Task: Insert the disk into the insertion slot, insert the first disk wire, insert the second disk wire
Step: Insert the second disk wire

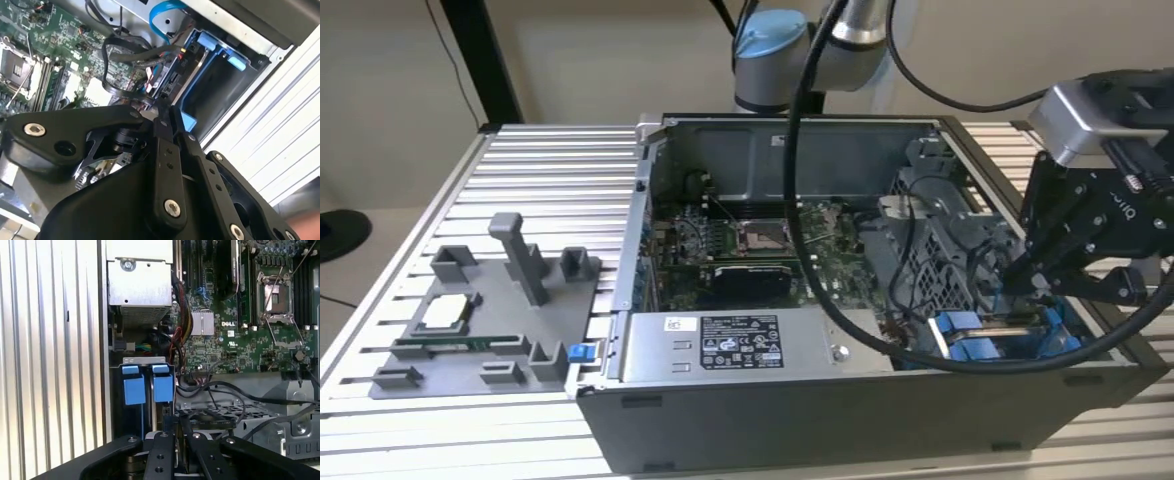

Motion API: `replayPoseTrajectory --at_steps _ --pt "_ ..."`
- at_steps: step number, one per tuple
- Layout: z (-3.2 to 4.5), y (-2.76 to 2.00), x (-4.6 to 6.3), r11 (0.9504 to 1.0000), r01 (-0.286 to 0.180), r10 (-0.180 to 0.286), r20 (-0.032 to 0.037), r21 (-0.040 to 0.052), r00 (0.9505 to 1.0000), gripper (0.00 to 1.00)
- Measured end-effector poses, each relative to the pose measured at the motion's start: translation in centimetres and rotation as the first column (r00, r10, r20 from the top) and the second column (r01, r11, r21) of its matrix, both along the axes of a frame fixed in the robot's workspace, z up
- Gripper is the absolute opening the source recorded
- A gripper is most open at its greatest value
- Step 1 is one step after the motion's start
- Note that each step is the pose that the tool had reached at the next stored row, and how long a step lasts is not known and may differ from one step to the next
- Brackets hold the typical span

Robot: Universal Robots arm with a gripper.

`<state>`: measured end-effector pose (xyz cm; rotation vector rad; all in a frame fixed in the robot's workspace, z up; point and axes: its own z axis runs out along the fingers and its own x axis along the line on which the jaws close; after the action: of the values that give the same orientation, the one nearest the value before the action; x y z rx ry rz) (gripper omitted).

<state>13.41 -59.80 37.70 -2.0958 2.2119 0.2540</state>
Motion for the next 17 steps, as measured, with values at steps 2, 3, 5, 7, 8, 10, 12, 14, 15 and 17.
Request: replayPoseTrajectory --at_steps 2,3,5,7,8,10,12,14,15,17 --pt "-0.08 0.16 -0.3 1.0000 0.000 0.000 0.0196 -0.0078 0.9998 0.00" --pt "-0.13 0.25 -0.5 0.9999 0.000 0.000 0.0308 -0.0111 0.9995 0.00" --pt "-0.20 0.48 -0.8 0.9998 0.000 0.001 0.0474 -0.0212 0.9989 0.00" --pt "-0.26 0.77 -1.0 0.9990 0.001 0.002 0.0560 -0.0451 0.9984 0.00" --pt "-0.29 0.91 -1.1 0.9983 0.001 0.003 0.0595 -0.0584 0.9982 0.00" --pt "-0.35 1.25 -1.3 0.9966 0.001 0.004 0.0665 -0.0826 0.9978 0.00" --pt "-0.45 1.71 -1.4 0.9951 0.002 0.005 0.0745 -0.0984 0.9972 0.00" --pt "-0.56 2.04 -1.4 0.9947 0.003 0.006 0.0806 -0.1027 0.9967 0.00" --pt "-0.58 2.12 -1.4 0.9947 0.003 0.006 0.0816 -0.1026 0.9966 0.00" --pt "-0.61 2.12 -1.4 0.9947 0.003 0.006 0.0820 -0.1025 0.9966 0.00"
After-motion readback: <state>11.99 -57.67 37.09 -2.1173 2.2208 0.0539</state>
